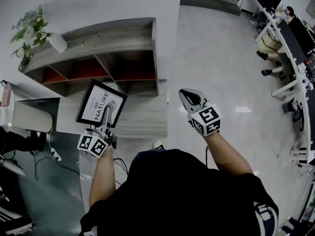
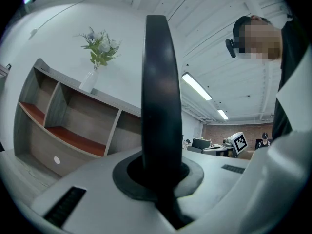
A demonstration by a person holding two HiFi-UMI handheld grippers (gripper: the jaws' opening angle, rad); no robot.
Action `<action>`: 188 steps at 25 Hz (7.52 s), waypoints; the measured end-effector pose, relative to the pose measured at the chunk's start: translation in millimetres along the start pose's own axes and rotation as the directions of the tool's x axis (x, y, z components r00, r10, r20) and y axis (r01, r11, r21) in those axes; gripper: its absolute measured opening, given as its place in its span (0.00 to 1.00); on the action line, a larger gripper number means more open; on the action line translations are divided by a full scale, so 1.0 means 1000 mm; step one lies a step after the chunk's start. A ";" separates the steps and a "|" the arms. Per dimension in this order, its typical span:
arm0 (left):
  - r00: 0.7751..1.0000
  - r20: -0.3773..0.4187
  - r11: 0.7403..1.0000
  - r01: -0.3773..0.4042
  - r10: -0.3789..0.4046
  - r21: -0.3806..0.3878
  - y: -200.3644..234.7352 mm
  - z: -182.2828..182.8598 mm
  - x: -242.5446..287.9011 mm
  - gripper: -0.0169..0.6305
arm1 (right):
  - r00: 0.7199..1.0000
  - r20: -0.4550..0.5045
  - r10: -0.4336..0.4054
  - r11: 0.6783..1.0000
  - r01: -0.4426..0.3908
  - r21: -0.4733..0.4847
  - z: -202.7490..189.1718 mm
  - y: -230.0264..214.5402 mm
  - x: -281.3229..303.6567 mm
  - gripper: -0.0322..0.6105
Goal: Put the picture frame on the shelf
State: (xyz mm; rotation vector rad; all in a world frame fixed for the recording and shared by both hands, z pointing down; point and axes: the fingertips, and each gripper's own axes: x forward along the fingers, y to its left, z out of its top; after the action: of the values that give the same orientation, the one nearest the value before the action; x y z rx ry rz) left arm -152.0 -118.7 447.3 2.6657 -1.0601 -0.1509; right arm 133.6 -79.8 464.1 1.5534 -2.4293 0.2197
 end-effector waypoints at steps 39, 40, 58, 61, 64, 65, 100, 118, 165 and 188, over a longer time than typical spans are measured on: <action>0.979 0.017 0.979 -0.204 0.204 -0.002 0.052 -0.001 0.040 0.07 | 0.984 -0.040 0.173 0.981 -0.176 -0.078 0.033 -0.040 0.096 0.07; 0.976 0.014 0.976 -0.217 0.217 0.003 0.054 -0.003 0.039 0.07 | 0.983 -0.042 0.180 0.980 -0.183 -0.081 0.032 -0.039 0.097 0.07; 0.950 -0.020 0.950 -0.310 0.311 0.037 0.078 -0.033 0.061 0.07 | 0.963 -0.098 0.251 0.963 -0.258 -0.075 0.011 -0.028 0.103 0.07; 0.948 -0.032 0.948 -0.315 0.317 0.046 0.082 -0.039 0.068 0.07 | 0.962 -0.109 0.252 0.963 -0.260 -0.074 0.007 -0.029 0.102 0.07; 0.947 -0.040 0.947 -0.316 0.319 0.059 0.085 -0.044 0.077 0.07 | 0.960 -0.121 0.252 0.962 -0.262 -0.075 0.004 -0.032 0.102 0.07; 0.947 -0.042 0.946 -0.317 0.320 0.061 0.086 -0.045 0.080 0.07 | 0.960 -0.124 0.251 0.962 -0.262 -0.075 0.002 -0.033 0.102 0.07; 0.930 -0.092 0.935 -0.354 0.356 0.036 0.132 -0.080 0.147 0.07 | 0.950 -0.184 0.252 0.961 -0.267 -0.065 -0.017 -0.054 0.119 0.07; 0.914 -0.093 0.919 -0.393 0.395 0.035 0.153 -0.086 0.170 0.07 | 0.950 -0.194 0.243 0.964 -0.259 -0.061 -0.019 -0.059 0.127 0.07; 0.881 -0.027 0.881 -0.472 0.472 0.030 0.176 -0.087 0.234 0.07 | 0.932 -0.224 0.284 0.951 -0.304 -0.058 -0.027 -0.055 0.133 0.07; 0.907 -0.076 0.910 -0.411 0.414 0.057 0.171 -0.100 0.233 0.07 | 0.926 -0.231 0.298 0.945 -0.321 -0.068 -0.026 -0.053 0.140 0.07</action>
State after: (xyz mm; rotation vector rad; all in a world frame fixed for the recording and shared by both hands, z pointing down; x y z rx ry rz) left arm -75.7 -377.3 592.1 2.3854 -1.5794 0.0707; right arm 129.1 -216.9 529.0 1.0353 -2.4531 0.2980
